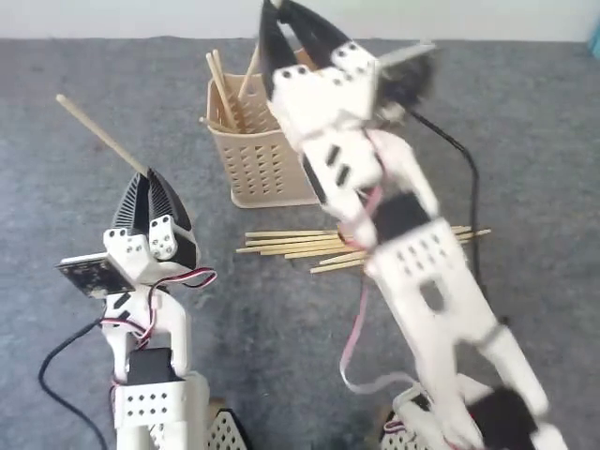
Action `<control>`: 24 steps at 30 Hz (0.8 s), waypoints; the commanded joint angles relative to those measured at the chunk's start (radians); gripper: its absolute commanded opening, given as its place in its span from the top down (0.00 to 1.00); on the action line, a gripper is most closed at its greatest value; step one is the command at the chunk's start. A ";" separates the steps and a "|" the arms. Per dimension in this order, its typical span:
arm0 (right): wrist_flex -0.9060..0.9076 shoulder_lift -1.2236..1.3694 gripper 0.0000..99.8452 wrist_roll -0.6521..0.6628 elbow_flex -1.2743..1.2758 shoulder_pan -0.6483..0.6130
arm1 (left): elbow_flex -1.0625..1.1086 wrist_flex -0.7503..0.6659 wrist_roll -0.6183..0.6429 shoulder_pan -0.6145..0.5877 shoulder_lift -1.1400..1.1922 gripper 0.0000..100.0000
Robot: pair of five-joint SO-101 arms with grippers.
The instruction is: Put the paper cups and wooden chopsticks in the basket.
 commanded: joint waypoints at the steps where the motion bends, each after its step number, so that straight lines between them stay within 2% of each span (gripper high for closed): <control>1: -0.030 0.104 0.99 -0.003 -0.112 -0.002 | -0.004 -0.009 0.003 0.011 0.002 0.99; 4: -0.027 0.150 0.99 0.026 -0.120 -0.002 | -0.004 -0.009 0.003 0.011 0.005 0.99; 8: 0.062 0.186 0.98 0.094 -0.118 -0.012 | -0.002 -0.009 0.003 0.011 0.005 0.99; 14: 0.240 0.179 0.83 0.005 -0.117 -0.010 | -0.002 -0.008 0.003 0.009 0.002 0.99; 24: 0.688 -0.143 0.82 -0.021 -0.094 -0.013 | -0.002 -0.011 0.003 0.009 0.000 0.99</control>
